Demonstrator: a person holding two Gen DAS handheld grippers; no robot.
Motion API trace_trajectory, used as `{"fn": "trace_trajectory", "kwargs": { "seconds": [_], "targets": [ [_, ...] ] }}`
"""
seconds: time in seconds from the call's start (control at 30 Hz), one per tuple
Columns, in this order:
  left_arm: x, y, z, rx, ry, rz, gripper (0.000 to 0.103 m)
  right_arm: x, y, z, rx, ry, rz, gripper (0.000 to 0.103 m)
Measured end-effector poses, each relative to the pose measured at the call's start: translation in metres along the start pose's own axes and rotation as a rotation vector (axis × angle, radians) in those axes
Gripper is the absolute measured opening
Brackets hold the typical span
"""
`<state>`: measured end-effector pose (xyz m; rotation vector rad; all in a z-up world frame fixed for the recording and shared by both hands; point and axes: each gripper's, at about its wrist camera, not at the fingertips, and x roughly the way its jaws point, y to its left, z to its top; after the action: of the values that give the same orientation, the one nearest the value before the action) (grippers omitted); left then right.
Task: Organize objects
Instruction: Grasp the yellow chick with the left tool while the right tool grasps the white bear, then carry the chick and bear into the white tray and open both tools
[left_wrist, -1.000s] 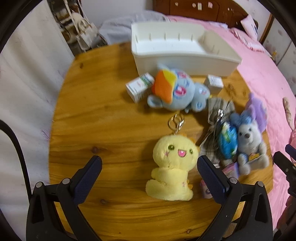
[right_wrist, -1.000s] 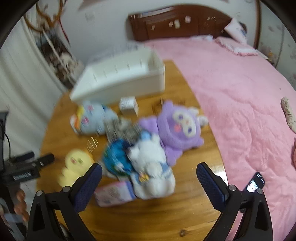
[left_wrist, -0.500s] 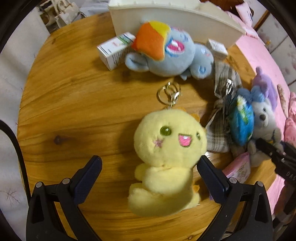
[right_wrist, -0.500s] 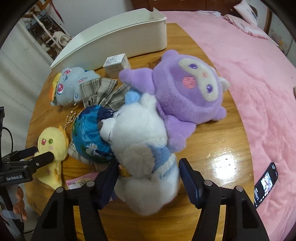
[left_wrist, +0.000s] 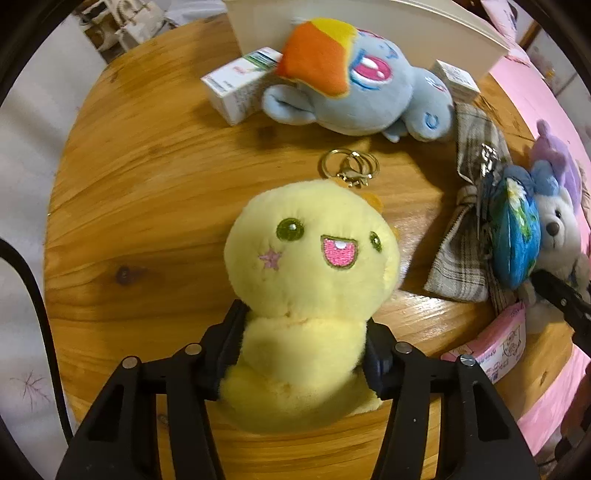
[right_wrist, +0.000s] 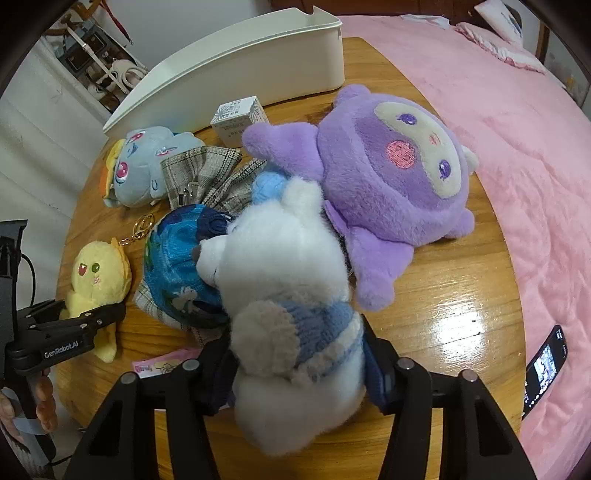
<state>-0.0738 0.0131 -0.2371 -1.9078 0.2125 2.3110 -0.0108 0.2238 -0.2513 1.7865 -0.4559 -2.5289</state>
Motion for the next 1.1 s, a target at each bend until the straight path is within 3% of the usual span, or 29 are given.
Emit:
{"fn": "trace_trajectory", "kwargs": {
  "seconds": [0.27, 0.57, 0.77, 1.1],
  "targets": [
    [-0.049, 0.002, -0.004, -0.003, -0.104, 0.005, 0.058, -0.029, 0.003, -0.005, 0.017, -0.022, 0.088, 0.051],
    [-0.136, -0.006, 0.003, 0.025, -0.239, -0.077, 0.058, -0.114, 0.041, 0.016, -0.093, -0.218, 0.153, 0.051],
    [-0.191, -0.004, 0.049, 0.047, -0.353, -0.072, 0.058, -0.164, 0.065, 0.058, -0.181, -0.352, 0.127, 0.051],
    [-0.244, 0.028, 0.166, -0.063, -0.482, -0.067, 0.059, -0.21, 0.075, 0.185, -0.148, -0.524, 0.024, 0.052]
  ]
}}
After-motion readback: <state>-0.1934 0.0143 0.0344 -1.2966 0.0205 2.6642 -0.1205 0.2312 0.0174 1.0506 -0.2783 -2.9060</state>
